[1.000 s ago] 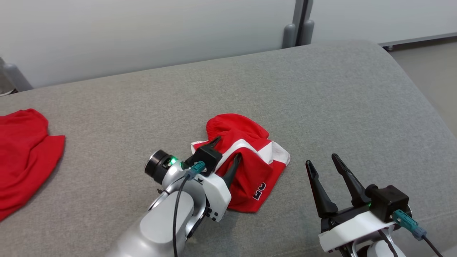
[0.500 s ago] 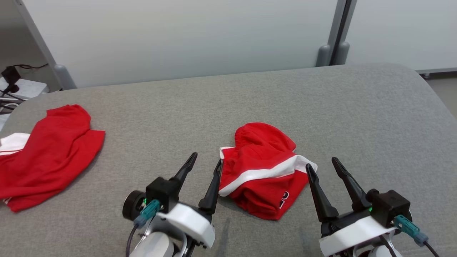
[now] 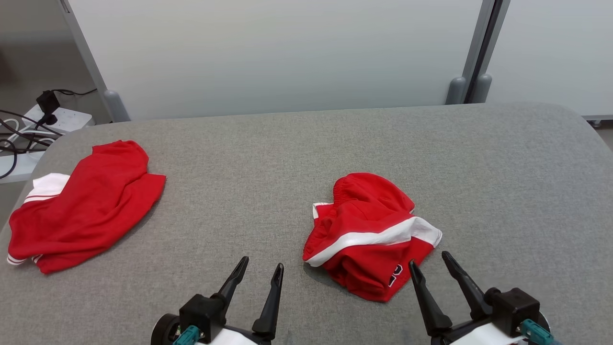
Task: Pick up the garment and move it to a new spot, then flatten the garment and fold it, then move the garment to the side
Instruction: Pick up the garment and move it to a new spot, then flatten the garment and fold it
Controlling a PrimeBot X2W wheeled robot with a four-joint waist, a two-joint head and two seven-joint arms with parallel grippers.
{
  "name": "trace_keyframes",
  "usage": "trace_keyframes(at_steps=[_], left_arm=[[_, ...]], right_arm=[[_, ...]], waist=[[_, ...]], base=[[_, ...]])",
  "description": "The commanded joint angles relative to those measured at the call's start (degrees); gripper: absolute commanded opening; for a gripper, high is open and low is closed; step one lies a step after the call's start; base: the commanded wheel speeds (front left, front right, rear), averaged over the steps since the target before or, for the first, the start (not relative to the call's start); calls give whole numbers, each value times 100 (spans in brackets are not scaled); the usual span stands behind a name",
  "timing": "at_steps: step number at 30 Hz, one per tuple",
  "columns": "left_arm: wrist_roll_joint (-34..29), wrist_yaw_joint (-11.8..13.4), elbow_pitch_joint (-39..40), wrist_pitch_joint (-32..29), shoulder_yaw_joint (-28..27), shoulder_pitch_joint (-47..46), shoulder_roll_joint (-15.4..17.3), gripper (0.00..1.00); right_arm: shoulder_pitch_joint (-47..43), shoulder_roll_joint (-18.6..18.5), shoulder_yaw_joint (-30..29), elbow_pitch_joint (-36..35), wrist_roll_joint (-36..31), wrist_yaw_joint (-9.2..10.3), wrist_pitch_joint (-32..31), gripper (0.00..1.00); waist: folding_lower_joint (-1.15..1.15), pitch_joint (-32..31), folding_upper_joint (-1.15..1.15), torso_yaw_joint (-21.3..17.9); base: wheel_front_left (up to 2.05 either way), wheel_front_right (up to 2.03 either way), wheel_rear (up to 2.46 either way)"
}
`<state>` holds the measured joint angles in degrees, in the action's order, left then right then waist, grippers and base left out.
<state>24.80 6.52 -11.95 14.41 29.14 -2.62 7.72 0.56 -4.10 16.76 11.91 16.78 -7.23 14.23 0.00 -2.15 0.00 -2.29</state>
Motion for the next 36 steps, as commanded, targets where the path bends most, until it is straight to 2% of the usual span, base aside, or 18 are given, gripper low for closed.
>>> trace_keyframes(at_steps=[1, 13, 20, 27, 34, 35, 36], left_arm=[[-84, -45, 127, 59, -236, -143, -45, 100], [-283, -226, 13, 59, -486, -158, -177, 100], [-377, -342, -79, 59, -505, -254, -284, 100], [-447, -421, -114, 59, -512, -309, -372, 100], [-492, -454, -147, 59, -539, -312, -422, 100], [-493, -460, -154, 59, -547, -311, -426, 100], [-498, -465, -161, 59, -555, -313, -431, 100]], right_arm=[[112, -29, 129, -124, 30, -25, 77, 100], [283, -14, 330, 50, -3, -25, 77, 100], [768, 16, 651, 482, -11, -25, 77, 100], [1309, 70, 910, 1250, 2, -25, 77, 100], [1806, 116, 718, 2316, -216, -25, 77, 100], [1853, 118, 724, 2430, -197, -25, 77, 63], [1899, 119, 726, 2526, -173, -25, 77, 39]], waist=[[0, 4, 0, 11], [0, 69, 0, 76], [0, 120, 0, 312], [0, 150, 0, 630], [0, 168, 0, 892], [0, 172, 0, 910], [0, 176, 0, 921]], base=[[0, 0, 0], [0, 0, 0], [0, 0, 0], [0, 0, 0], [0, 0, 0], [0, 0, 0], [0, 0, 0]])
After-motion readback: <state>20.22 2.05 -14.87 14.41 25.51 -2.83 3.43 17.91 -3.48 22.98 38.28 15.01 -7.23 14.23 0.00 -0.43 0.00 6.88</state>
